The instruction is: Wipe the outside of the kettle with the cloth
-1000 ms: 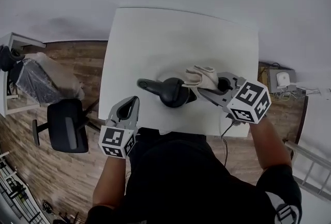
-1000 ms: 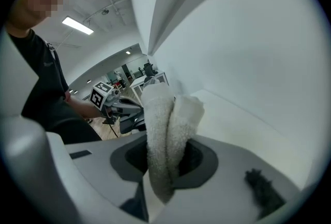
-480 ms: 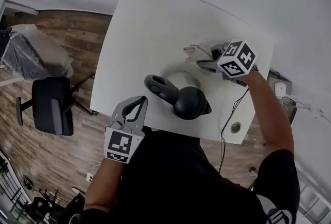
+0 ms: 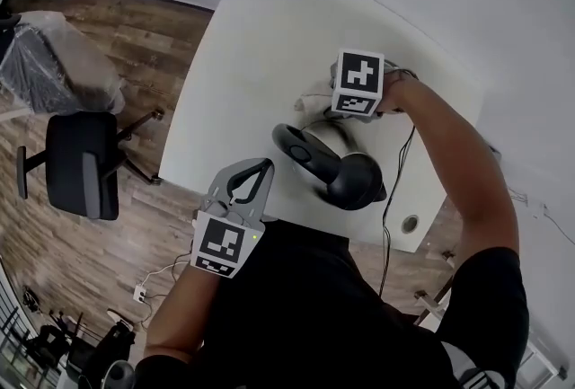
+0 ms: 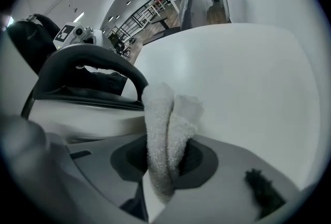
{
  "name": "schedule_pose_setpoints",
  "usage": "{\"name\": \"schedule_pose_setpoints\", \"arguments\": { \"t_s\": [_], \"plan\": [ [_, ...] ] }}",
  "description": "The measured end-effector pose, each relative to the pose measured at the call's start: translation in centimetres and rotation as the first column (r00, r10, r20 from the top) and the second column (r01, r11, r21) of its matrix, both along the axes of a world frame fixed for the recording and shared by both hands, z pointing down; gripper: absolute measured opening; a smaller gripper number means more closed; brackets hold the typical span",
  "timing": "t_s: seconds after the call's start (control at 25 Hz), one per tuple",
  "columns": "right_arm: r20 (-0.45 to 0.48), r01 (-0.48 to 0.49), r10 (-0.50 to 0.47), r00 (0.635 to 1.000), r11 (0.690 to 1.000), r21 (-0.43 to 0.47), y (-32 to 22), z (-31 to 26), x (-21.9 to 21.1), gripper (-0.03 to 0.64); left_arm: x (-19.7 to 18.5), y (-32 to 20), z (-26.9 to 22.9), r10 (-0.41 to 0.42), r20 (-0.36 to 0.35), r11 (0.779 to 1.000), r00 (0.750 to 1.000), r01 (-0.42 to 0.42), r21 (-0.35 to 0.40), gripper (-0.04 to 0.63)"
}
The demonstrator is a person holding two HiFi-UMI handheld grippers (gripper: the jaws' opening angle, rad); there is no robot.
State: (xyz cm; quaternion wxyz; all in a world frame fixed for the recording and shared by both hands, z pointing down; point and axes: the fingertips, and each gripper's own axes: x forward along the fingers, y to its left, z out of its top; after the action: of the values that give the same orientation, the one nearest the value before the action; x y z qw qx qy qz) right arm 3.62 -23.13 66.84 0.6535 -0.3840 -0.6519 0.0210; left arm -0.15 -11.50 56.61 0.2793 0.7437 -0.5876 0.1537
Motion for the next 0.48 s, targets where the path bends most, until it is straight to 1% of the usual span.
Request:
{"name": "schedule_pose_setpoints", "arguments": {
  "t_s": [0.24,0.4,0.48],
  "plan": [
    [0.036,0.050,-0.051,0.998,0.999,0.017,0.9,-3.1,-0.6,0.095,0.3,0.9,-0.3,0.006,0.011,1.000,1.000,-0.006,0.015,0.008],
    [0.097,0.084,-0.088,0.991,0.996,0.039,1.9,-6.8,-0.9,0.097,0.5,1.9,-1.0,-0.002,0.023,1.000,1.000,0.001,0.030,0.008],
    [0.131,0.115,-0.123,0.984,0.991,0.068,2.6,-8.5,-0.8,0.095,0.9,2.3,-1.4,-0.015,0.022,0.999,1.000,0.014,0.036,0.008]
  ]
}}
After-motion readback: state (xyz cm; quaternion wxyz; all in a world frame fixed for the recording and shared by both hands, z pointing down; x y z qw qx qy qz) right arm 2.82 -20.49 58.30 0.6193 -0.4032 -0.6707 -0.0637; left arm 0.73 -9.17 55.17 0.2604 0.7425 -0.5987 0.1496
